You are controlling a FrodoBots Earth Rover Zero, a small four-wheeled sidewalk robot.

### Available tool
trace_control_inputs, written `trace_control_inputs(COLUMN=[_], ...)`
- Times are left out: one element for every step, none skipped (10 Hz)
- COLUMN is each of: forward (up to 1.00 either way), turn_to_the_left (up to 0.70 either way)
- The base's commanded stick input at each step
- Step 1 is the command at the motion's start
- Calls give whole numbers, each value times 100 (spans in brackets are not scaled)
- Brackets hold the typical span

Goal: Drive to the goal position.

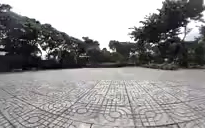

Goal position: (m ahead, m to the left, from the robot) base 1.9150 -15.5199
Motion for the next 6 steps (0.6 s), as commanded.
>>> trace_control_inputs(forward=[100, 100, 100, 100, 100, 100], turn_to_the_left=[-27, -27, -27, -27, -27, -27])
